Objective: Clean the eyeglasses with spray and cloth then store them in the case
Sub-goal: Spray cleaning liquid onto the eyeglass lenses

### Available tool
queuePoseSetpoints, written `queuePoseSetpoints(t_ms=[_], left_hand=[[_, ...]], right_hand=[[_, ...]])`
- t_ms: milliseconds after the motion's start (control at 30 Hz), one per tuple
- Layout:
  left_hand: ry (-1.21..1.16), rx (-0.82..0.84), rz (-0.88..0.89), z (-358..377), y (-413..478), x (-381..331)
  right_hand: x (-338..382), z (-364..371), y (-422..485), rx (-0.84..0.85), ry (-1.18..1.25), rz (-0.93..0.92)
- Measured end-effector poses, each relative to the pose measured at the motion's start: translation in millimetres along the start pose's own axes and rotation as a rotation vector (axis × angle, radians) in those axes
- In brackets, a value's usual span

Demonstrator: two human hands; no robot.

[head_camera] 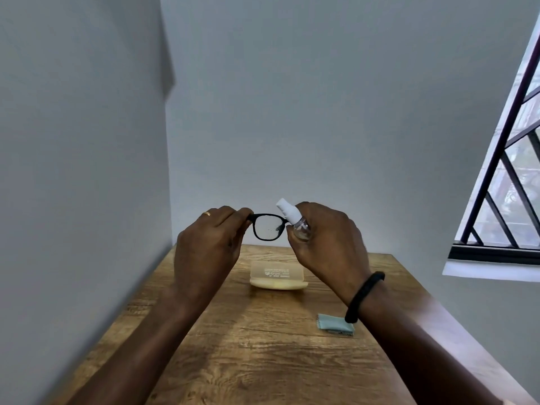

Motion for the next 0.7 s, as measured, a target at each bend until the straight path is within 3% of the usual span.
queuePoseSetpoints(t_ms=[233,300,433,567,633,700], left_hand=[[-0.022,-0.049,0.056,-2.8,-3.5,-7.9],[-0.160,-0.051,-0.086,-2.8,-8.7,-8.4],[-0.608,-0.119,-0.540,14.6,-35.6,-2.6],[-0.930,0.256,-0.903,57.6,-53.1,-4.7],[-1.148,0.442,-1.007,70.3,-51.3,-15.4],[-1.347,0.501,-1.054,75.1,-43.7,-25.5]], right_hand=[[3.0,-1.7,3.7,-0.009,-0.036,-0.037],[0.1,-3.5,5.0,-0.069,-0.002,-0.036],[-8.2,-8.6,7.8,-0.173,0.158,-0.016],[-10.8,-12.2,7.0,-0.177,0.332,-0.030],[-6.2,-14.9,4.9,-0.144,0.426,-0.037],[-2.5,-17.0,1.6,-0.094,0.550,-0.022]])
Point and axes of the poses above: each hand's wrist, its own y-axis towards the middle knuckle, its own z-axis out of the palm, x = y × z, the point moved 5 cm from there along y, towards the middle knuckle, and after that the axes turned 4 degrees about z, right-handed, at the moved point
